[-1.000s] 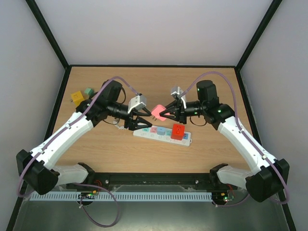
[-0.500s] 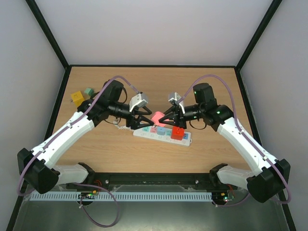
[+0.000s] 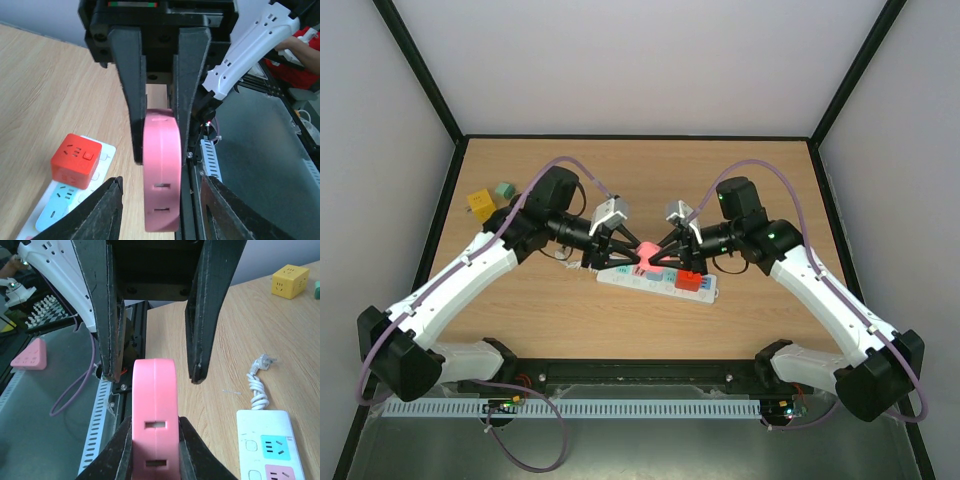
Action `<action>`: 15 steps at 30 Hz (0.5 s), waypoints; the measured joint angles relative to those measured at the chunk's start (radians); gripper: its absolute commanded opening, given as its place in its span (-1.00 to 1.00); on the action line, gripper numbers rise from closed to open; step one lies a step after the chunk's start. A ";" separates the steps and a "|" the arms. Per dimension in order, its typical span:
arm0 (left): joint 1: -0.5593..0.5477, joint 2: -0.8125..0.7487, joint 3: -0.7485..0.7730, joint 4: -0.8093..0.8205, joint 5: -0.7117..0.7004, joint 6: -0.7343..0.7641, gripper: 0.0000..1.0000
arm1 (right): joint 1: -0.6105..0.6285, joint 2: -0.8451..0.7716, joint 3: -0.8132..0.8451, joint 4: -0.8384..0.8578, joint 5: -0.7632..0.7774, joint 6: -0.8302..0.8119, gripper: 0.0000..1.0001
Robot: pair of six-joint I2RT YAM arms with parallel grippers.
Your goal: Pull the plug off the socket
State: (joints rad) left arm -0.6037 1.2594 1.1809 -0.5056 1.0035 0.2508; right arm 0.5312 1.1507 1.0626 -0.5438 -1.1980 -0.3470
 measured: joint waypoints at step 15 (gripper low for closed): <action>-0.042 0.027 0.000 0.019 0.029 -0.025 -0.24 | 0.014 0.000 0.000 -0.014 0.001 -0.026 -0.81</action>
State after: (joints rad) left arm -0.6456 1.2865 1.1809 -0.4870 1.0321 0.2260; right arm 0.5449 1.1507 1.0626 -0.5579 -1.1969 -0.3725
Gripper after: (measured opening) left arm 0.382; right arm 0.152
